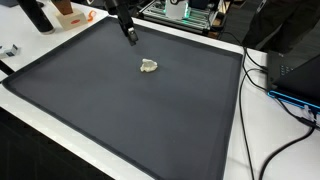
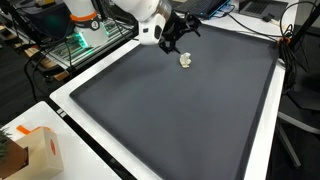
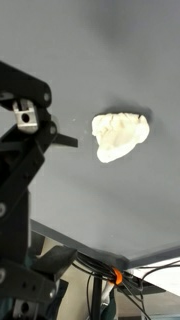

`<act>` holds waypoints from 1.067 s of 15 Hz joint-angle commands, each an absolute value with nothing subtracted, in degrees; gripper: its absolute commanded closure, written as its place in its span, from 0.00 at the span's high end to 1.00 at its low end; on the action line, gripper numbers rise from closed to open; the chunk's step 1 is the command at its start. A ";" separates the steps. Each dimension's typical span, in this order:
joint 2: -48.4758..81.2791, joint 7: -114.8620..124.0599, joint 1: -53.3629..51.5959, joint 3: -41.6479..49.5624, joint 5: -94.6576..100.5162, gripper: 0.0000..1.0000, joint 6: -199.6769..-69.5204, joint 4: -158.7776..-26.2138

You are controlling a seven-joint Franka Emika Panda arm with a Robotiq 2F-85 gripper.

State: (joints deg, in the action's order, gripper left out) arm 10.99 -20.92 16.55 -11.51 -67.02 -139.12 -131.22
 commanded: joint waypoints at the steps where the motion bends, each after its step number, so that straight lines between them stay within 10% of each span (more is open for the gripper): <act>1: 11.83 -19.12 12.17 -4.54 -68.24 1.00 -134.31 -132.61; 16: 19.38 4.11 8.10 2.58 -68.35 1.00 -128.33 -129.58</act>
